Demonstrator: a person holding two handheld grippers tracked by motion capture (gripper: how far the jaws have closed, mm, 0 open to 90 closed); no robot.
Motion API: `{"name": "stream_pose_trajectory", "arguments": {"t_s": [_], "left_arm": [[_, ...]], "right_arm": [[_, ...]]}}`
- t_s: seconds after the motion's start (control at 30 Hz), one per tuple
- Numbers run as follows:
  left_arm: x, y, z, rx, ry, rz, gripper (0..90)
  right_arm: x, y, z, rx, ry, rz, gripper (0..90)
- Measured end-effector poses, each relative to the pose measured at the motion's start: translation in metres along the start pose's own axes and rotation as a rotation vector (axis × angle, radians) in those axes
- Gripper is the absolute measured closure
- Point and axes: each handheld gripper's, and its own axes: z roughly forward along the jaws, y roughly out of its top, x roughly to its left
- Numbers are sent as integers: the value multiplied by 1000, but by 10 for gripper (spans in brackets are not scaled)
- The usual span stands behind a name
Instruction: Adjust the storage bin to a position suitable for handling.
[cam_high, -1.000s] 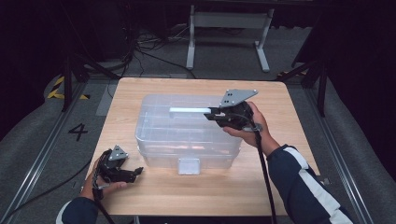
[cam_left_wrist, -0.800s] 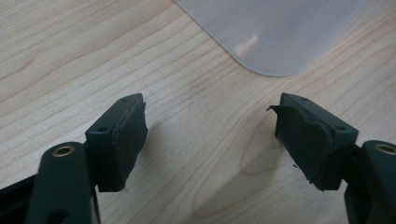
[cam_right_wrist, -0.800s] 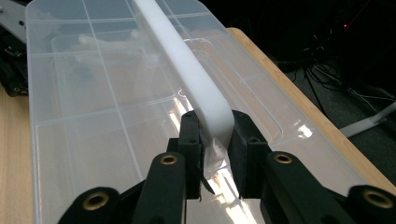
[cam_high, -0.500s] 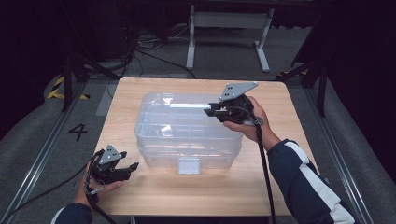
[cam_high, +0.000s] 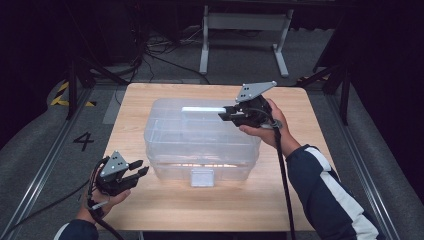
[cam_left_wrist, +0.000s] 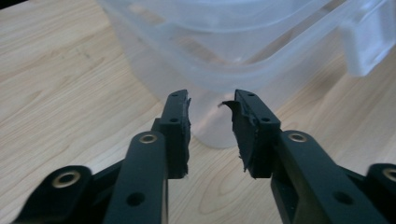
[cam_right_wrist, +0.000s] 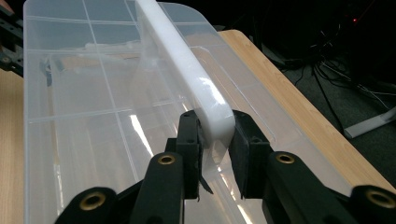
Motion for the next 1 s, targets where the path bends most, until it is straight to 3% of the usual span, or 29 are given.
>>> {"name": "stream_pose_trajectory", "arguments": {"t_s": [0.17, 0.4, 0.47, 0.67, 0.87, 1.0], "left_arm": [[-2, 7, -4, -59, -20, -11, 793], [-4, 16, 3, -68, 4, 10, 835], [-3, 16, 4, -84, 2, -11, 845], [-2, 17, 5, -86, 9, -16, 862], [-2, 17, 5, -84, 22, -4, 868], [-2, 18, 5, -79, 26, 7, 869]], "right_arm": [[-3, 2, 0, -2, 0, 4, 752], [-5, 4, 0, 1, 3, 7, 749], [-5, 4, 0, 0, 3, 7, 748], [-5, 4, 0, -1, 2, 5, 746], [0, 1, -5, -18, -61, -8, 662], [1, -2, -11, -41, -72, -3, 641]]}}
